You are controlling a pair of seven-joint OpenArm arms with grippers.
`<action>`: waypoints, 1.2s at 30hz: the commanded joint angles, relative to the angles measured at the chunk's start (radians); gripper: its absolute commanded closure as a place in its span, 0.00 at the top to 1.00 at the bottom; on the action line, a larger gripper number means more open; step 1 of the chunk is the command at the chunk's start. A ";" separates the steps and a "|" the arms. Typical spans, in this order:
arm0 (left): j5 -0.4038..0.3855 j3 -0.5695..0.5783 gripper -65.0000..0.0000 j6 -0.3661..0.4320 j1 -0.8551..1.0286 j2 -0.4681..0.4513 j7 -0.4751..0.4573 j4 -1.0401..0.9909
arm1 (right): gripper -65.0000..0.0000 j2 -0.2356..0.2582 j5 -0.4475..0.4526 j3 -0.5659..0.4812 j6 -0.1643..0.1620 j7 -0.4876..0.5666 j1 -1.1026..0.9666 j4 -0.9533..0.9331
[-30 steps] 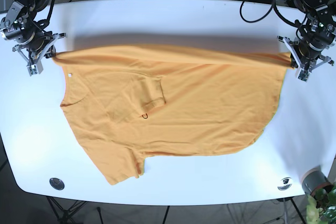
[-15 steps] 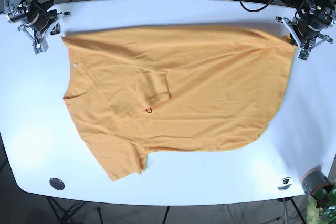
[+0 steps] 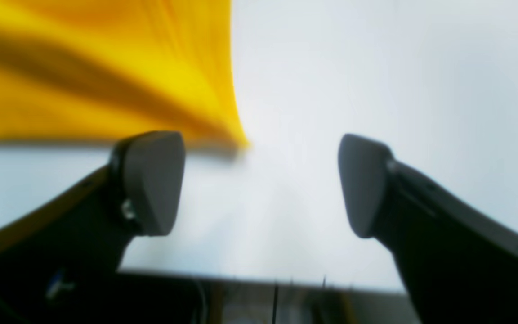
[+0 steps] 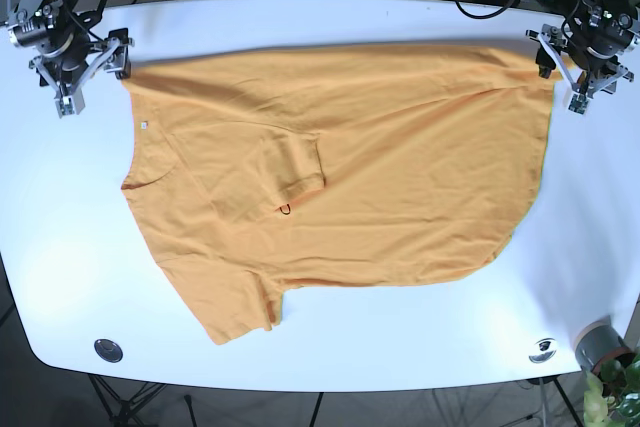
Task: Fold the T-shirt properly
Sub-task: 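Lay the T-shirt flat and open both grippers, then grasp the T-shirt side edges with the right and left grippers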
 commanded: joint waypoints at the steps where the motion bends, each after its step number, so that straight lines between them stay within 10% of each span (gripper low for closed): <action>1: -0.012 -0.003 0.61 0.002 -0.021 -0.019 -0.007 0.021 | 0.85 0.015 0.011 0.002 -0.001 0.017 0.038 0.018; 16: -0.093 -0.008 0.61 0.002 -0.115 -0.013 -0.006 0.029 | 0.85 0.031 -0.279 -0.215 -0.001 0.054 0.453 -0.186; 36: -0.047 -0.003 0.61 0.002 -0.118 0.021 -0.006 0.029 | 0.85 0.095 -0.538 -0.215 -0.001 0.728 0.868 -1.187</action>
